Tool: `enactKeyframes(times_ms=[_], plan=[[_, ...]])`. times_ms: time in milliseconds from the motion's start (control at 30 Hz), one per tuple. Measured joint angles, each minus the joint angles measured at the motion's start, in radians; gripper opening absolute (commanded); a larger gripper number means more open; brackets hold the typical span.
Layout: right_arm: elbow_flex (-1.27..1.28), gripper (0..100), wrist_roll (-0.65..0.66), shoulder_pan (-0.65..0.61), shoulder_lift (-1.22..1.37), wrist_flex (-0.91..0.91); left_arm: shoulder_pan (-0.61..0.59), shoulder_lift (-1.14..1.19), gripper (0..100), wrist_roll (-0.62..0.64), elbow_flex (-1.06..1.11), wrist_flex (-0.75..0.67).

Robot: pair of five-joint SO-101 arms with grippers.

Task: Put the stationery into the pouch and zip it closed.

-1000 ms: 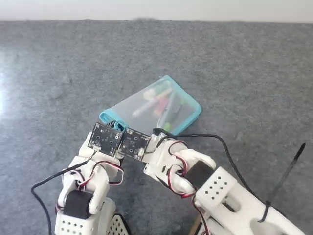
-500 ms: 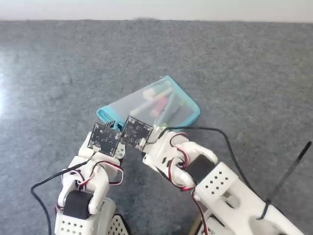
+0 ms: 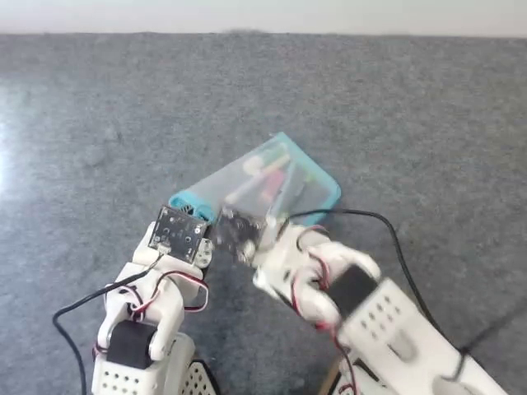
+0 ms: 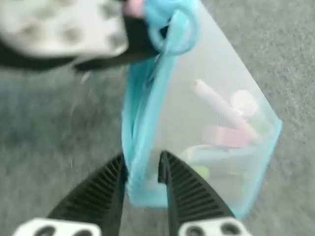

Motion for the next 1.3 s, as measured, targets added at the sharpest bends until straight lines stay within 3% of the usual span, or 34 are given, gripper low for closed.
enactKeyframes(times_ms=[467, 767, 1300], plan=[[0.06, 0.7, 0.074, -0.032, -0.431, 0.242, 0.008, 0.0, 1, 0.002, -0.005, 0.0], [0.058, 0.7, 0.074, 0.126, -0.453, 0.221, 0.008, 0.0, 1, -0.018, 0.043, 0.0], [-0.029, 0.8, 0.074, 0.173, -0.471, 0.284, -0.011, 0.0, 1, -0.04, 0.061, 0.021]])
